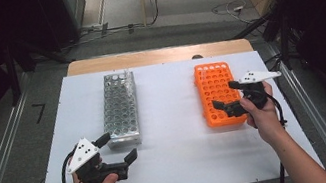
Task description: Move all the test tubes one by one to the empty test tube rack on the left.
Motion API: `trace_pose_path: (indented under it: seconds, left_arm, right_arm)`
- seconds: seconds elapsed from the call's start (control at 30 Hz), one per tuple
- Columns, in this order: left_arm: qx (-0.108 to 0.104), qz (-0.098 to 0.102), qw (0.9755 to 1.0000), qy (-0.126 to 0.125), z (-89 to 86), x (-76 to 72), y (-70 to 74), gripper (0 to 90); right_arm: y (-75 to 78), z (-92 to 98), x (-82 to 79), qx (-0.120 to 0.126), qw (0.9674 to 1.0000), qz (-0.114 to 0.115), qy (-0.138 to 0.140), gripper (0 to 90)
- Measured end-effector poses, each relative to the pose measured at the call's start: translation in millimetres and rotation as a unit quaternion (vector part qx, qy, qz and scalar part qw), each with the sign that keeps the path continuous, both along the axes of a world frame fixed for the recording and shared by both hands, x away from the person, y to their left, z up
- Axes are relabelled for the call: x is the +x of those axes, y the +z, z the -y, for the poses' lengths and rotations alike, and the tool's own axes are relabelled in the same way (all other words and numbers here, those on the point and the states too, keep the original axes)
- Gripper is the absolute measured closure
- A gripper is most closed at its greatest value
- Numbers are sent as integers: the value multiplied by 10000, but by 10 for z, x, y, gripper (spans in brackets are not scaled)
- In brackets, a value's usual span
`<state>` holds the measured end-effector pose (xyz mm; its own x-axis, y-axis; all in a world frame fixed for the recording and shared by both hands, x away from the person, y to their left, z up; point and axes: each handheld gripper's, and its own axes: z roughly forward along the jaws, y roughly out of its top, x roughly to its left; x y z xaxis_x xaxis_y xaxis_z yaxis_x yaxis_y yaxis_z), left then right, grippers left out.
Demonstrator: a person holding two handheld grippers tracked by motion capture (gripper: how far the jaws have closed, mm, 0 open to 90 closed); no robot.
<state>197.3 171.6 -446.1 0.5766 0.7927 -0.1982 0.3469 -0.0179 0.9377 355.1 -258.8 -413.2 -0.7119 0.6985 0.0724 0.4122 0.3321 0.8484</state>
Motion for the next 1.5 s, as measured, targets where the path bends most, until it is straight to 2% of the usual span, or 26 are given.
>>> trace_pose_path:
  seconds: [0.23,0.4,0.5,0.63,0.8,0.87,1.0,1.07,1.2,1.5]
  left_arm:
    - [13,-20,10000,-4,-4,14,-16,0]
    - [20,-32,10000,-18,-1,15,-20,0]
    - [22,-44,10000,-5,4,17,-22,0]
    - [-3,-34,10000,23,-9,8,-14,0]
    - [15,-46,10000,10,-20,10,-24,0]
    - [10,-46,10000,5,-27,15,-30,0]
    - [-8,-51,10000,21,-39,18,-29,0]
    - [-7,-50,10000,19,-40,17,-27,0]
    - [1,-66,10000,10,-34,17,-28,0]
    - [-4,-97,10000,2,-32,22,-31,0]
  right_arm:
    - [-48,-79,263,-40,9997,-183,-128,48]
    - [-104,-150,437,-126,9993,-272,-232,126]
    - [-160,-188,547,-178,9987,-353,-323,184]
    - [-246,-212,682,-180,9976,-503,-445,313]
    - [-341,-261,811,-374,9954,-579,-661,428]
    - [-354,-279,837,-422,9947,-578,-738,504]
    - [-374,-323,892,-490,9939,-627,-763,585]
    - [-388,-346,917,-596,9930,-655,-778,608]
    - [-401,-373,948,-640,9922,-666,-834,657]
    - [-412,-435,966,-747,9911,-538,-957,729]
